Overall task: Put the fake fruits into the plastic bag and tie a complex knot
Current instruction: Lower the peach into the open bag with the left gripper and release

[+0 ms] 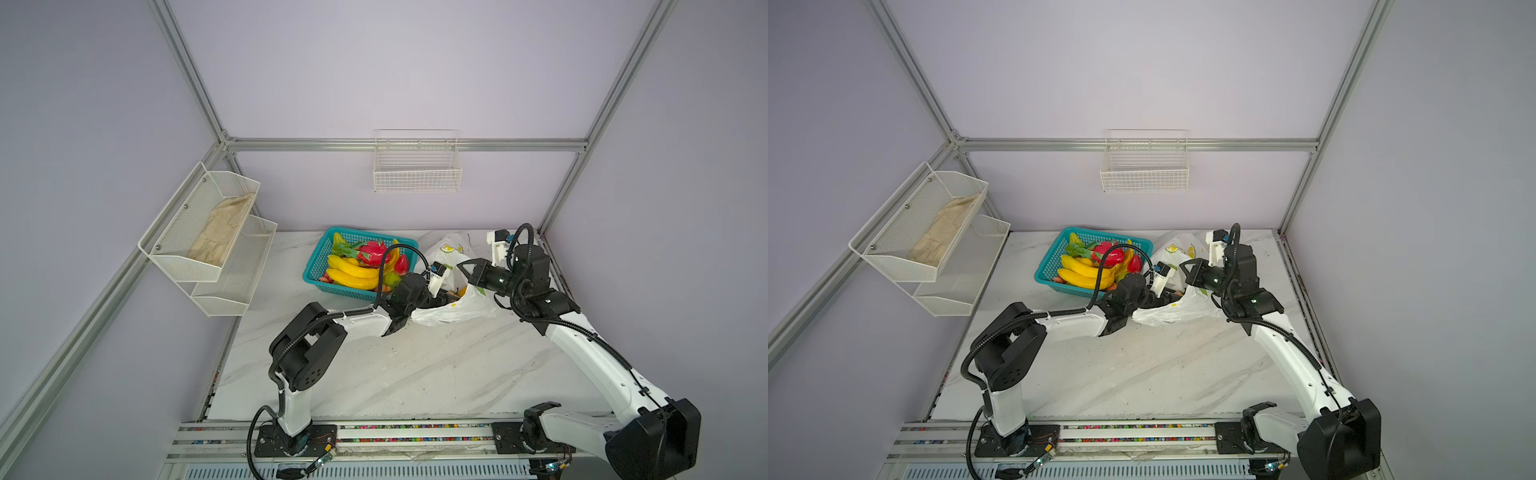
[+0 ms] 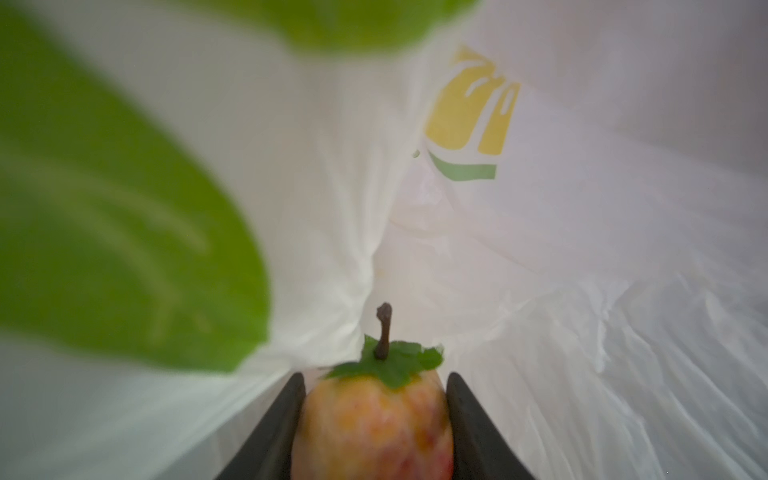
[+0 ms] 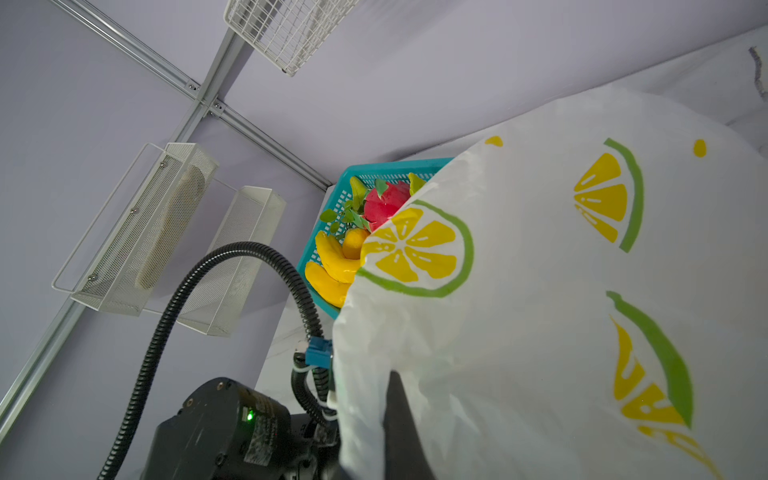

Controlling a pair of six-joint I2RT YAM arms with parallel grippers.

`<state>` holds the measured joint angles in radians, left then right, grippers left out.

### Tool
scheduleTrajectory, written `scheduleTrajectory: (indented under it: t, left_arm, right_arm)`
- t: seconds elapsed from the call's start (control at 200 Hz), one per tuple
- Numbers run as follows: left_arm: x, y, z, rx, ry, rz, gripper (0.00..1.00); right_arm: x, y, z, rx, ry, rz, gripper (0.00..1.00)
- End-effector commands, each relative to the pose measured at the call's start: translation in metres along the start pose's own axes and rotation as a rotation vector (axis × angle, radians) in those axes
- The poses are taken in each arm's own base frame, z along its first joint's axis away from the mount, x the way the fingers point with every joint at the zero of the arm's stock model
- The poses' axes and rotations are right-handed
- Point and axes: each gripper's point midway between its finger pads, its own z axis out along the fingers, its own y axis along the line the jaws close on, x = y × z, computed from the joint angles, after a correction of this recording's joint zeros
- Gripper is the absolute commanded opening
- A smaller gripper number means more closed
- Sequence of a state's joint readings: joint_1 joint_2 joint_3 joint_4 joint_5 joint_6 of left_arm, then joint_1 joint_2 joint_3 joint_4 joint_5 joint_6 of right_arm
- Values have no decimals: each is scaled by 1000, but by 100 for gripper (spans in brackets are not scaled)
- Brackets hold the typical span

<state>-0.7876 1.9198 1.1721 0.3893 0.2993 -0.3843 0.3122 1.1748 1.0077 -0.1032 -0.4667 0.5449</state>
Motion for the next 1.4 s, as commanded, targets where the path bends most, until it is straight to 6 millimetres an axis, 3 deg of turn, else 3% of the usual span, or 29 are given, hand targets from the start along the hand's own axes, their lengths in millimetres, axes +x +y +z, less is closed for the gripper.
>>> scheduleTrajectory:
  t: [0.0,0.44,0.74,1.035,1.245,1.39]
  left_arm:
    - [-63,-25,4,55,-155,27,40]
    - [-49,-8,35,23,-144,-9,42]
    - [-48,-6,36,22,-151,-10,54]
    - [-54,-11,16,11,-171,18,73]
    - [-54,-20,-6,23,-167,45,74]
    - [-50,-27,-34,24,-149,83,74]
  right_arm:
    - [-1,-4,-4,33,1,-26,0]
    - [4,-12,9,38,24,-20,0]
    - [0,-17,11,63,11,-23,0]
    - [-5,-18,8,84,-13,-32,0]
    - [-7,-26,7,128,-27,-48,0]
    - [-12,-39,3,189,-43,-80,0]
